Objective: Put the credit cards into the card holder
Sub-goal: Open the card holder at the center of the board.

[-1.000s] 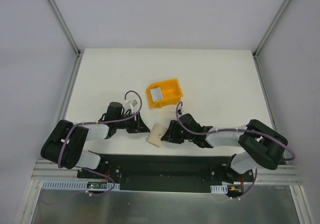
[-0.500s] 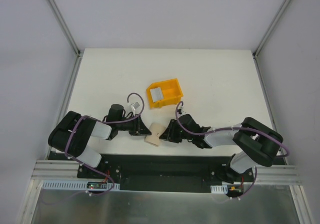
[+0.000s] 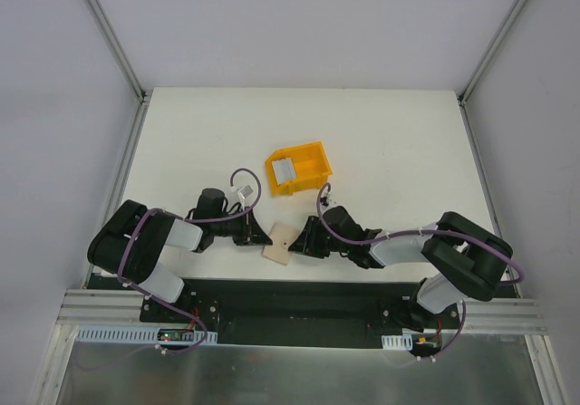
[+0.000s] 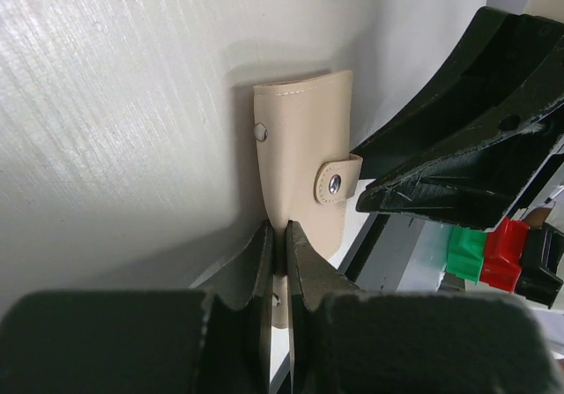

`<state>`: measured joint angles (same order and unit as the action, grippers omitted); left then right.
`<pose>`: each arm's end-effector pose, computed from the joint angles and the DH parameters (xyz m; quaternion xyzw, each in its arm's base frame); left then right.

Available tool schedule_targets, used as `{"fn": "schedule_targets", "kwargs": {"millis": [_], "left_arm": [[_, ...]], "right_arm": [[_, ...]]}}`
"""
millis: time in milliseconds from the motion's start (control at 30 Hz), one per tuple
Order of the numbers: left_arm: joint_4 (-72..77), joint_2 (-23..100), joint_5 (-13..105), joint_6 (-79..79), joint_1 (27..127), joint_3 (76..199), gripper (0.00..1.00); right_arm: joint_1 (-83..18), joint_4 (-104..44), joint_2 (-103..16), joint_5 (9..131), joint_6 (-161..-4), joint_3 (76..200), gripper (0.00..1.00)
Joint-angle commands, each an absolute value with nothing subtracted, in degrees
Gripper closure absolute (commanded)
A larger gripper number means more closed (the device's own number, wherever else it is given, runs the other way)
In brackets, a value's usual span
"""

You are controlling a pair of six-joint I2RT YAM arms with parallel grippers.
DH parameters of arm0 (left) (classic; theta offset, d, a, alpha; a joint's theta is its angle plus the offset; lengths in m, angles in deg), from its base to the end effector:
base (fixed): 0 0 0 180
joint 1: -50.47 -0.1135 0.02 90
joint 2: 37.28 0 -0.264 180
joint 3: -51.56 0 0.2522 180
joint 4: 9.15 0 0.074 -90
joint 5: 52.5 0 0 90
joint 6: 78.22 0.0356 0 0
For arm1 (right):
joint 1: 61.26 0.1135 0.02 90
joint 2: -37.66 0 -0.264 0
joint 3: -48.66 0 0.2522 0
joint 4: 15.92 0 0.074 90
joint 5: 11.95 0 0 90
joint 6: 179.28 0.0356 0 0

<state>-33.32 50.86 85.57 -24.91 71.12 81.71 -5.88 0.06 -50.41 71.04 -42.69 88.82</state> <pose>0.2025 -0.1046 0.1091 0.0775 0.8246 -0.5216 0.2049 0.1515 0.2271 0.1324 -0.0965 0.8678 0.4100 0.2634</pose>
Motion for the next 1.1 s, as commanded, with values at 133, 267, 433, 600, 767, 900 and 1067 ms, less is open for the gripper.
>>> {"fn": "schedule_targets", "kwargs": {"millis": [133,267,433,600,767,900,1067], "left_arm": [[-32.8,48.8,87.9,-23.4,71.8,82.9,0.99],[-32.6,48.8,87.9,-23.0,71.9,83.0,0.92],[-32.2,49.4,87.9,-22.6,72.2,83.3,0.92],[-30.4,50.6,87.6,-22.0,72.3,84.7,1.0],[-24.2,49.6,85.4,-18.0,72.3,86.2,1.0],[-17.7,48.0,84.1,-13.8,72.3,87.7,1.0],[-13.4,46.9,83.8,-10.0,72.4,89.5,1.0]], "right_arm": [[-5.4,-3.9,-52.3,71.0,-46.2,88.8,0.64],[-5.4,-3.2,-52.7,70.9,-46.2,88.8,0.65],[-5.4,-2.8,-52.5,70.6,-46.6,88.9,0.64],[-5.4,-2.6,-52.1,70.1,-47.7,89.0,0.64],[-5.8,-4.2,-45.9,72.2,-54.3,88.1,0.6],[-5.9,-8.6,-39.6,73.6,-63.2,89.4,0.59],[-6.0,-13.2,-38.1,71.4,-71.8,94.1,0.59]]}}
